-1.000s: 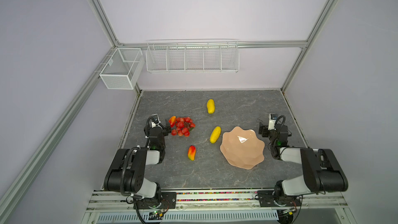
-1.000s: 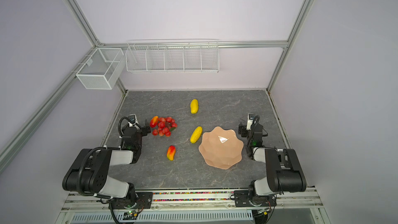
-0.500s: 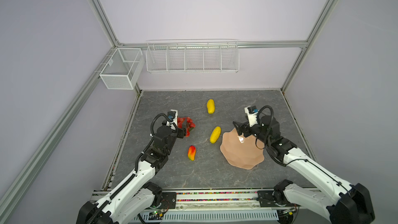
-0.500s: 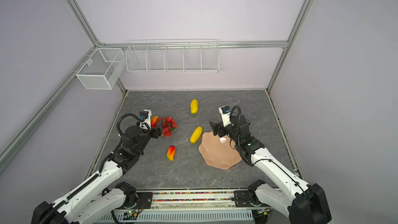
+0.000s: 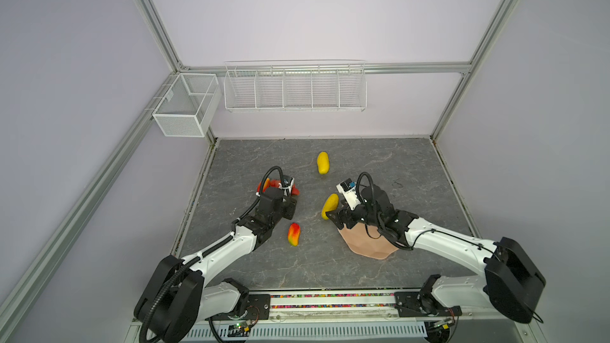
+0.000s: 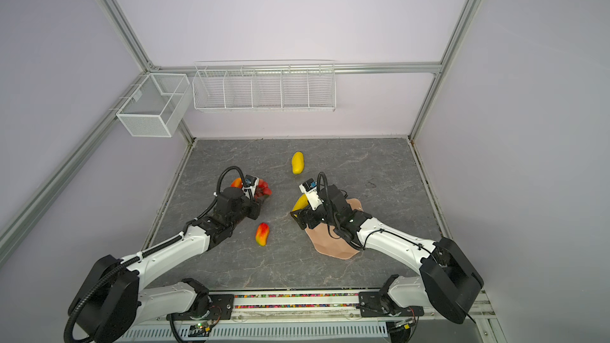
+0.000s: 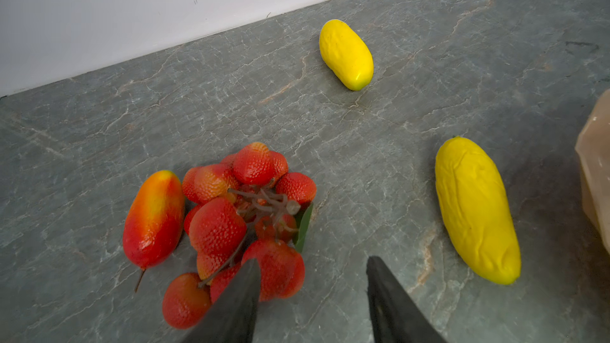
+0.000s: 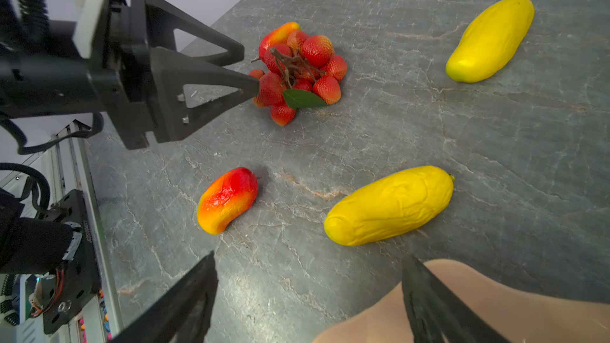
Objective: Place and organize the fake fruits in the fruit bowl
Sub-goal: 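Lower the left gripper and grasp the red fruit bunch by its stems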
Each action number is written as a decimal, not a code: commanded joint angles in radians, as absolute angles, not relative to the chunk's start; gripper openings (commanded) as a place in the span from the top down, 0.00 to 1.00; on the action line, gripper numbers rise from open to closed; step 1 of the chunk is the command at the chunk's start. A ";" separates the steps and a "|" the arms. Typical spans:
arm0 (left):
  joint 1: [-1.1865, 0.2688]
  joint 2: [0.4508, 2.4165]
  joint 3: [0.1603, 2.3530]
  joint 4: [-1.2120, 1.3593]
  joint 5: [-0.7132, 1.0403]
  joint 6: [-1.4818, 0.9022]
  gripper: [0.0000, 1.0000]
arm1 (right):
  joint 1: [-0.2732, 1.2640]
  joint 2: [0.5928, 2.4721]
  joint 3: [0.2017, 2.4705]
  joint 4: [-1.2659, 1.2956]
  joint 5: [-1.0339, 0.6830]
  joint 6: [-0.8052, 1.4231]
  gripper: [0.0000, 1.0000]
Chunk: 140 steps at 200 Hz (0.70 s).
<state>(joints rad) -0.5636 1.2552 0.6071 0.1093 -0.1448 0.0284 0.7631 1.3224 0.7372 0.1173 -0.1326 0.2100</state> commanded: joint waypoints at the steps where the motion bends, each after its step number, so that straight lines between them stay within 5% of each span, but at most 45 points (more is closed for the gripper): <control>1: -0.566 1.308 0.686 0.083 -0.199 0.046 0.48 | 0.768 1.334 0.759 0.151 -0.144 0.214 0.12; 42: -0.566 1.412 0.800 -0.028 -0.236 0.038 0.54 | 0.766 1.346 0.779 0.115 -0.132 0.181 0.12; 81: -0.566 1.470 0.868 -0.078 -0.331 0.005 0.70 | 0.765 1.333 0.772 0.093 -0.111 0.166 0.12; 140: -0.566 1.445 0.906 0.033 -0.250 0.088 0.92 | 0.753 1.242 0.727 0.050 -0.032 0.161 0.12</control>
